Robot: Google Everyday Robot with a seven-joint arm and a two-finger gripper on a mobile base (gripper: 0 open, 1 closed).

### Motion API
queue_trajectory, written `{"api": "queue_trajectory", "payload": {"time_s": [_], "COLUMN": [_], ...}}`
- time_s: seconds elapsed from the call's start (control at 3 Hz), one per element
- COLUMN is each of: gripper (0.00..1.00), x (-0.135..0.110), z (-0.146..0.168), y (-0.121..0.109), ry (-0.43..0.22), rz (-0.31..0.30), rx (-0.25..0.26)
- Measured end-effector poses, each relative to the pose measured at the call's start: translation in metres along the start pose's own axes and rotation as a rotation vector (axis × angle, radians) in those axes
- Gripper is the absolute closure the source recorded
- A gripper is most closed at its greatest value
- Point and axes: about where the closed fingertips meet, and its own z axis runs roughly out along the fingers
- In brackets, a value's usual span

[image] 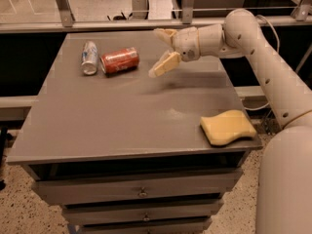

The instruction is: Knock coke can over

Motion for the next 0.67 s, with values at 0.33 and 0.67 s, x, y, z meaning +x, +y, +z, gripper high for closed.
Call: {"api": "queue_trajectory", "payload": {"time_s": [0.33,0.67], "gripper": [0.00,0.00], "x": [0.003,0.009], "z": [-0.019,-0.046], "y": [-0.007,-0.009], "ry": [0.029,0.073], "rz": [0.022,0.082], "rx": [0.047,0.115]}}
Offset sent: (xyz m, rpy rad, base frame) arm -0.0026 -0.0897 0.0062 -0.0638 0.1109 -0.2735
